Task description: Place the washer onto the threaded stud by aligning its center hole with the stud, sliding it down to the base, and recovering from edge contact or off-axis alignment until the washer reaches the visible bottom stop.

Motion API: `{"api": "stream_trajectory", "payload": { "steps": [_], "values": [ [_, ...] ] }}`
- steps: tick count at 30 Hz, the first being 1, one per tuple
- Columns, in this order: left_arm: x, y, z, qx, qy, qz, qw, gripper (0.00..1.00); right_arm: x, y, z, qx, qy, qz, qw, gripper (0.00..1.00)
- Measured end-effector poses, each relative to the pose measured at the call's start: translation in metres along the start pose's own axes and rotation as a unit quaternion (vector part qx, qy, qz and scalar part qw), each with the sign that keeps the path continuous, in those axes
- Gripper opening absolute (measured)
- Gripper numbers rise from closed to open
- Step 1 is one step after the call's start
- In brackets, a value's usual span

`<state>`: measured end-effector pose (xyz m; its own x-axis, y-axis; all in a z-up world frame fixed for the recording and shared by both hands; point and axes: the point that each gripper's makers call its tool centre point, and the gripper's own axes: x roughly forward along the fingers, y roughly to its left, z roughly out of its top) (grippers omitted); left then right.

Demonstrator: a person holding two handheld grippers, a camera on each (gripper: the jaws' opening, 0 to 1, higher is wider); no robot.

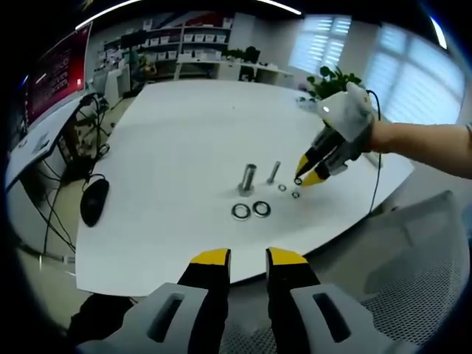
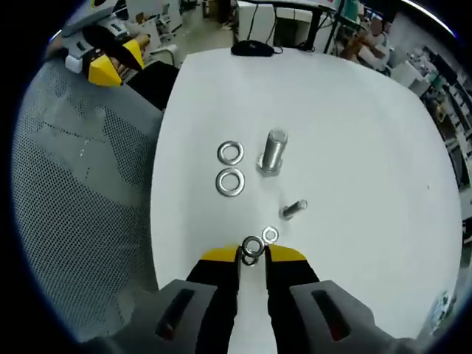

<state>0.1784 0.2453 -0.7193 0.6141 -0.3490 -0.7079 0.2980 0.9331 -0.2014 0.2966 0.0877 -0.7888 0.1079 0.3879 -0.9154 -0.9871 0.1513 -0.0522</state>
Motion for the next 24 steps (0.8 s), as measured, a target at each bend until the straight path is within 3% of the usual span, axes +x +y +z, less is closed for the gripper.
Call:
{"api": "stream_trajectory", "payload": {
  "steps": [3,12,24],
  "values": [
    [0.000,0.000,0.000,0.000,0.000,0.000,1.0000,0.17,-0.002,-0.010,0.007,-0.005,-0.017,-0.033,0.9993,0.15],
    [0.000,0.001,0.000,-0.001,0.000,0.001,1.0000,0.17,-0.010,-0.027,0.028,0.013,-0.060,-0.081,0.9948,0.15],
    [0.000,0.001,0.000,-0.003,-0.001,0.002,1.0000,0.17,0.000,-0.037,0.031,0.028,-0.060,-0.083,0.9943,0.14]
  ]
}}
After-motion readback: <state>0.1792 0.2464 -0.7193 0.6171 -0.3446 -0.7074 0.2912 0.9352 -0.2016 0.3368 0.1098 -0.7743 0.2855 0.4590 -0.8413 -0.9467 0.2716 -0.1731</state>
